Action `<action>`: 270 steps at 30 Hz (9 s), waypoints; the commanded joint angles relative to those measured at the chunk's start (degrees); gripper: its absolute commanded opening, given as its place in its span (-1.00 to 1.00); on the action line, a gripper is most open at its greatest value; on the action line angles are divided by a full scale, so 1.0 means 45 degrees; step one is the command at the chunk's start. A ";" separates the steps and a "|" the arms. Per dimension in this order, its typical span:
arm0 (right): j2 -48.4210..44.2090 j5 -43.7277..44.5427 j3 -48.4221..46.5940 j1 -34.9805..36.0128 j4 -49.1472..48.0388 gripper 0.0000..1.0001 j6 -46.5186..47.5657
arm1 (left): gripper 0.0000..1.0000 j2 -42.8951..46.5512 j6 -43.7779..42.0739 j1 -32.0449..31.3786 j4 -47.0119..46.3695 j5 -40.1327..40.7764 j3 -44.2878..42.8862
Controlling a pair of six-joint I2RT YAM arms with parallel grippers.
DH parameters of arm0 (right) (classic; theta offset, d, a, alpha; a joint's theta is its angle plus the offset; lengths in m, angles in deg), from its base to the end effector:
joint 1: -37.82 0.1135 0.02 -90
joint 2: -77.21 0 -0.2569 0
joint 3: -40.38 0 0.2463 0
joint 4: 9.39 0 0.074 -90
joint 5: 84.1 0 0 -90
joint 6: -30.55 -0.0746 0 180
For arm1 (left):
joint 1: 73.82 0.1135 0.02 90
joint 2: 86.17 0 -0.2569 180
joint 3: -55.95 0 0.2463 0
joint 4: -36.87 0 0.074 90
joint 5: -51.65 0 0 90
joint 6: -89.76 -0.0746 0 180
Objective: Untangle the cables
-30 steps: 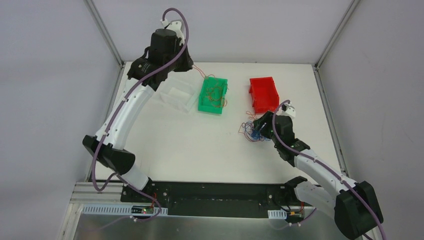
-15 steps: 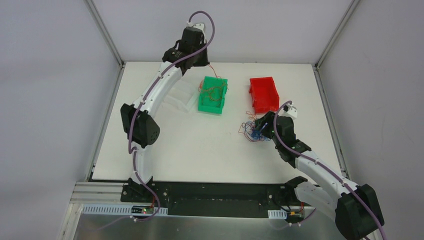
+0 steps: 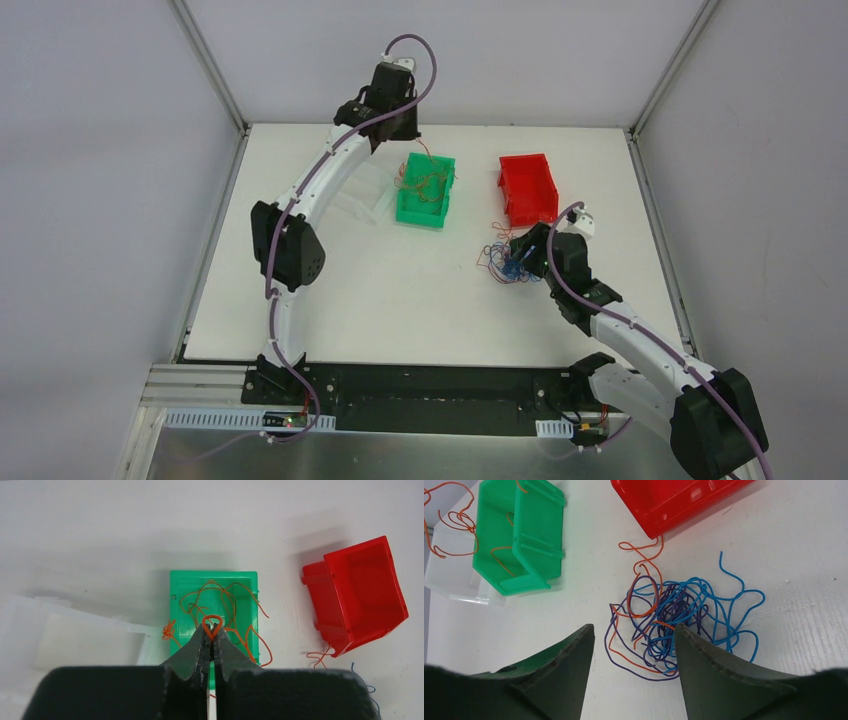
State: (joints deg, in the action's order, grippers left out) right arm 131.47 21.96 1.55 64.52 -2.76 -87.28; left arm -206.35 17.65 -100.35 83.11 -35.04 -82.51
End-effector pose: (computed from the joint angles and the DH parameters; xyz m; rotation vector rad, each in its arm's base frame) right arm 0.2258 0.0905 0.2018 0.2044 1.9461 0.3570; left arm 0.4619 -0.2258 0.3432 0.1209 2.0810 -0.4180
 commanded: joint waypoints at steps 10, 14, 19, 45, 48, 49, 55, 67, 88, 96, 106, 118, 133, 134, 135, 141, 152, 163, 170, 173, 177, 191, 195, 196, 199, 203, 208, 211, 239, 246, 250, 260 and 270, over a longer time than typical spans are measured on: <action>0.0064 0.0159 -0.0117 -0.0051 -0.0424 0.26 -0.0050 | -1.00 0.1814 -0.0465 0.0074 -0.0266 -0.0477 -0.1874; 0.0097 0.0145 -0.0119 -0.0055 -0.0435 0.26 -0.0052 | -1.00 0.1712 -0.0470 0.0074 -0.0267 -0.0522 -0.2663; 0.0103 0.0112 -0.0129 -0.0055 -0.0446 0.26 -0.0035 | -1.00 0.1634 -0.0537 0.0074 -0.0284 -0.0355 -0.3376; -0.0005 0.0150 -0.0110 -0.0052 -0.0408 0.26 -0.0023 | -1.00 0.0991 -0.0012 0.0074 -0.0538 -0.0716 -0.2020; -0.0037 0.0165 -0.0105 -0.0068 -0.0411 0.26 -0.0012 | -1.00 0.0902 0.0026 0.0074 -0.0540 -0.0716 -0.1967; -0.0050 0.0178 -0.0109 -0.0039 -0.0397 0.26 -0.0012 | -1.00 0.0891 0.0028 0.0074 -0.0541 -0.0716 -0.1974; -0.0092 0.0186 -0.0110 -0.0064 -0.0383 0.26 -0.0007 | -1.00 0.0804 0.0081 0.0069 -0.0560 -0.0716 -0.1680; -0.0200 0.0252 -0.0074 -0.0069 -0.0318 0.26 -0.0009 | -1.00 0.0348 0.0536 0.0071 -0.0675 -0.1473 -0.0743; -0.0141 0.0201 -0.0110 -0.0054 -0.0346 0.27 -0.0010 | -1.00 -0.0535 0.0168 0.0092 -0.0675 -0.0928 0.0117; -0.0147 0.0167 -0.0090 -0.0072 -0.0341 0.27 -0.0019 | -1.00 -0.0892 -0.0653 0.0093 -0.0645 0.0730 0.0598; -0.0071 0.0179 -0.0110 -0.0058 -0.0341 0.27 -0.0025 | -1.00 -0.1719 -0.4153 -0.1097 -0.0580 0.5085 0.0405; 0.0175 0.0146 -0.0165 -0.0057 -0.0389 0.27 -0.0025 | -1.00 -0.1964 -0.5020 -0.1406 -0.0580 0.4972 0.0293; 0.0024 0.0198 -0.0112 -0.0056 -0.0382 0.27 -0.0011 | -1.00 -0.1938 -0.2999 -0.1328 -0.0513 0.1064 0.1424; 0.0002 0.0211 -0.0110 -0.0066 -0.0374 0.27 -0.0024 | -1.00 -0.1971 -0.2879 -0.1310 -0.0489 0.0800 0.1424; -0.0025 0.0215 -0.0110 -0.0065 -0.0373 0.27 -0.0025 | -1.00 -0.1998 -0.2730 -0.1254 -0.0468 0.0452 0.1428; -0.0107 0.0221 -0.0090 -0.0060 -0.0351 0.27 0.0010 | -1.00 -0.2108 -0.2466 -0.1098 -0.0296 -0.0243 0.1306; -0.0109 0.0222 -0.0090 -0.0056 -0.0353 0.28 -0.0008 | -0.27 -0.0271 -0.2409 -0.1105 0.0163 -0.0519 0.1032; -0.0092 0.0217 -0.0100 -0.0055 -0.0335 0.30 -0.0025 | 0.30 0.1855 -0.1848 -0.1118 0.0411 -0.1632 0.1869; -0.0046 0.0985 -0.0216 -0.0066 0.0255 0.36 -0.0217 | 0.46 0.3529 -0.0795 -0.1156 0.0455 -0.2207 0.3637; 0.0316 0.1798 -0.0360 -0.0129 0.0916 0.50 -0.0637 | 0.67 0.4789 -0.0121 -0.1157 0.0448 -0.2086 0.5212; 0.1019 0.1513 -0.0440 -0.0331 0.1160 0.54 -0.1035 | 0.92 0.6907 0.0572 -0.1157 0.0194 -0.1397 0.7726; 0.2692 -0.1096 0.0144 0.1991 0.0680 0.46 -0.2743 | 0.94 1.3613 0.1903 -0.1157 -0.1786 -0.1502 1.5897; 0.2883 -0.2317 0.0110 0.3293 -0.0341 0.46 -0.3612 | 0.93 1.3754 0.2034 -0.1157 -0.2089 -0.1701 1.6325; 0.2832 -0.2432 0.0054 0.3570 -0.0420 0.45 -0.3713 | 0.93 1.3696 0.2125 -0.1166 -0.2197 -0.1840 1.6377; 0.2159 -0.2067 -0.0183 0.3848 0.0179 0.46 -0.3658 | 0.92 1.3495 0.2315 -0.1157 -0.2759 -0.2417 1.6564; 0.0812 0.0279 -0.0717 0.3687 0.2405 0.50 -0.2506 | 0.91 1.3375 0.2488 -0.1156 -0.3113 -0.2798 1.6631; 0.0569 0.0982 -0.1552 0.1393 0.4157 0.49 -0.1164 | 0.90 1.3538 0.2545 -0.1157 -0.3431 -0.2988 1.6793; 0.1015 0.0349 -0.1803 -0.0642 0.4187 0.48 -0.0851 | 0.90 1.3639 0.2639 -0.1176 -0.3597 -0.3028 1.6955; 0.2607 -0.1926 -0.1628 0.3242 0.2777 0.39 -0.3137 | 0.89 1.3173 0.2821 -0.1300 -0.4418 -0.3404 1.7556; 0.1302 -0.2144 -0.1960 0.1070 0.3756 0.34 -0.1511 | 0.85 1.1877 0.2860 -0.2168 -0.5253 -0.3269 1.7249; 0.1840 -0.2524 -0.2535 0.0880 0.4304 0.24 -0.0714 | 0.78 1.0302 0.2938 -0.2995 -0.5691 -0.3251 1.6689; 0.2804 -0.5623 -0.2214 0.1416 0.3620 -0.05 -0.0107 | 0.46 0.7099 0.3687 -0.4372 -0.5902 -0.3458 1.5440; 0.4406 -0.5783 -0.2072 0.2250 0.2808 -0.42 -0.0563 | 0.25 0.5399 0.4394 -0.4616 -0.6672 -0.3668 1.5033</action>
State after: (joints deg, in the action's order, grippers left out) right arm 149.06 -2.96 -7.57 73.81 12.45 -89.08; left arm -179.97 34.72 -120.74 56.58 -50.28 -12.81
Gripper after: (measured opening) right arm 0.358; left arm 0.656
